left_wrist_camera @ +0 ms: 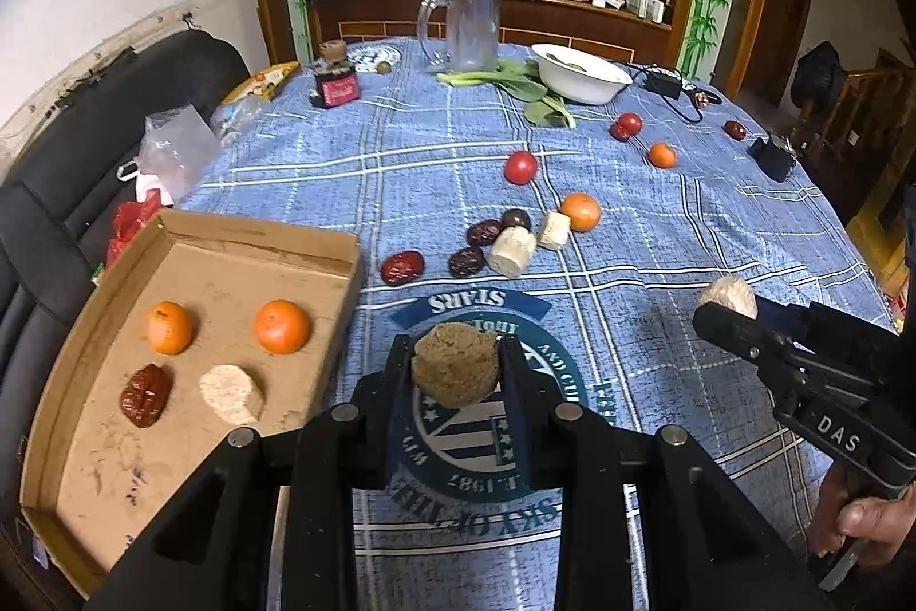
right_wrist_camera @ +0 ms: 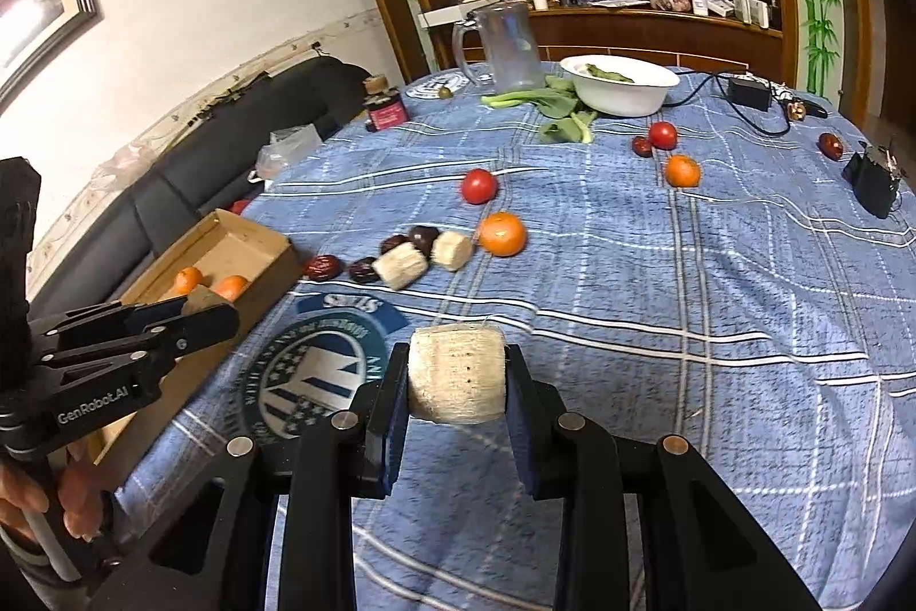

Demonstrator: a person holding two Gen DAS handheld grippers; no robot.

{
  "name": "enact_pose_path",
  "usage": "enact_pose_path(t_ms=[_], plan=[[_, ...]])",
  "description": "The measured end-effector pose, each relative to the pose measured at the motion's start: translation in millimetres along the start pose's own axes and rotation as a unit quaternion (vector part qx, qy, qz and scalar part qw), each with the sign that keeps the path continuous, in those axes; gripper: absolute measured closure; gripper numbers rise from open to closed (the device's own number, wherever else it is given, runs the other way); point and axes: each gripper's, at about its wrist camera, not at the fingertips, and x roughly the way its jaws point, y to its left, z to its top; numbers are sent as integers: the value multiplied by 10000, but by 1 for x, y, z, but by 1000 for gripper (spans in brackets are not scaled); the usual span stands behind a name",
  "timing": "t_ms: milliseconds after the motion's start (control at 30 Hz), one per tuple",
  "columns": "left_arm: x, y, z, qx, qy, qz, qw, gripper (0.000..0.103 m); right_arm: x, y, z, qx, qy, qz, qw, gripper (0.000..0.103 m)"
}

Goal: Organize fruits
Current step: 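Carry the yam slice to the box while the right gripper grasps a pale yam piece, then open the left gripper in the box while the right gripper releases its yam piece there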

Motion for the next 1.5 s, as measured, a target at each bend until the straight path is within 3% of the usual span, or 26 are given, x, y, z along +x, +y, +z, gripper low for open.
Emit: enact_pose_path(t_ms=[300, 700, 1500], plan=[[-20, 34, 0, -83, -160, 240, 9996, 74, 2, 44, 8, -388, -32, 184, 9991, 70], [-35, 116, -11, -614, -71, 661, 9959, 74, 23, 106, 24, -809, 15, 659, 9945, 70], [-16, 171, -54, -945, 429, 1071, 9888, 74, 78, 209, 6, -1657, 617, 1418, 9740, 69]])
